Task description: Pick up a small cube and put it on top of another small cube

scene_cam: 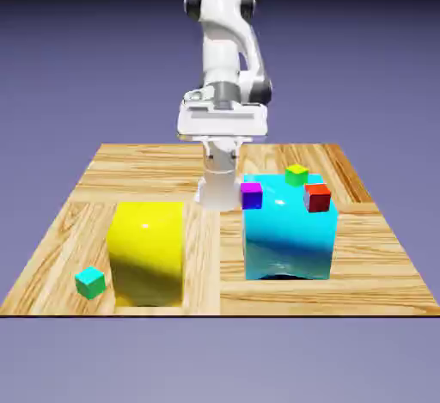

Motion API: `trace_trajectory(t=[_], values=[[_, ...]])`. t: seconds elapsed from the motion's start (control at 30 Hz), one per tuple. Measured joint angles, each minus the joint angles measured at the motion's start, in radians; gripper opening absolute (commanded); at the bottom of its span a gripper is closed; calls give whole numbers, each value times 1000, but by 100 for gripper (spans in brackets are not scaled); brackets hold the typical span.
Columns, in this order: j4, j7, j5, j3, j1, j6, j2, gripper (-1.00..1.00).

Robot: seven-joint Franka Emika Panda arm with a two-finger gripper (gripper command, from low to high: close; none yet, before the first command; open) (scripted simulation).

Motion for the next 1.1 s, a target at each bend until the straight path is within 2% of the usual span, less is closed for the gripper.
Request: trace_trajectory(t=[0.7,0.9,1.1], values=[[505,492,181,-576,-116,-906,592,0],[596,571,442,-492,-292,-989,789,0],[714,611,703,-338,-493,-990,957,0]])
